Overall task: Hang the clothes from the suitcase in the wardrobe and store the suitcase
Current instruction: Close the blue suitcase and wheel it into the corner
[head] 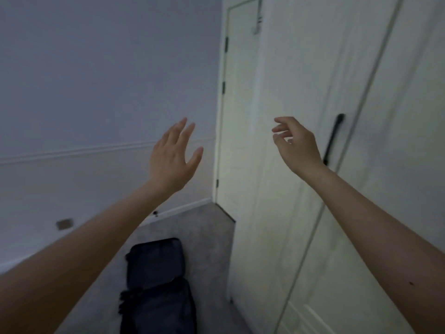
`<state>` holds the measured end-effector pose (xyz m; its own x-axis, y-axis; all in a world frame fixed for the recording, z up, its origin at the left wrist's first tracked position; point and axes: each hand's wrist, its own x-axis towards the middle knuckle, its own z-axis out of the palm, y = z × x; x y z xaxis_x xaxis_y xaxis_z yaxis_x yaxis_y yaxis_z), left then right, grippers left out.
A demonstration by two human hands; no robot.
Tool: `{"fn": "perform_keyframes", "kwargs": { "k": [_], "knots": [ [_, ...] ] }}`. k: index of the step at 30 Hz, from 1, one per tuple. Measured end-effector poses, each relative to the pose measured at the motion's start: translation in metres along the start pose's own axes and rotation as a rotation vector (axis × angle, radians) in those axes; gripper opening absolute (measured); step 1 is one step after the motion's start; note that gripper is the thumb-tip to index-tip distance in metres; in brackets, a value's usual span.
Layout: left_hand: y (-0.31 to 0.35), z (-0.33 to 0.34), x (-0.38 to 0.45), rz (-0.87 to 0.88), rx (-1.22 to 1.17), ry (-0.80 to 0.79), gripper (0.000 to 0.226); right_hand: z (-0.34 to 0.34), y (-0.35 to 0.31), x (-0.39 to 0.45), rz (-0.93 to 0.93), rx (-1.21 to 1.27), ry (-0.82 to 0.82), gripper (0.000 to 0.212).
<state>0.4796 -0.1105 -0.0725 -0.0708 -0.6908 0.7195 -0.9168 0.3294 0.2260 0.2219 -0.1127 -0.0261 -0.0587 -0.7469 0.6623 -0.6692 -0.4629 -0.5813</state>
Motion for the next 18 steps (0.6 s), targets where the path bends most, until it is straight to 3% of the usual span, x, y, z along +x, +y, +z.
{"fn": "perform_keyframes", "kwargs": {
  "k": [7,11,18],
  "knots": [
    [-0.09,0.001,-0.108,-0.265,0.118,-0.116,0.056,0.13,0.009,-0.048,0.074,0.12,-0.276,0.032],
    [-0.138,0.019,-0.148,-0.33,0.15,-0.159,0.056,0.202,0.018,-0.066,0.105,0.131,-0.395,0.035],
    [-0.267,0.098,-0.208,-0.449,0.21,-0.311,0.072,0.37,0.051,-0.096,0.15,0.091,-0.663,0.037]
  ]
}}
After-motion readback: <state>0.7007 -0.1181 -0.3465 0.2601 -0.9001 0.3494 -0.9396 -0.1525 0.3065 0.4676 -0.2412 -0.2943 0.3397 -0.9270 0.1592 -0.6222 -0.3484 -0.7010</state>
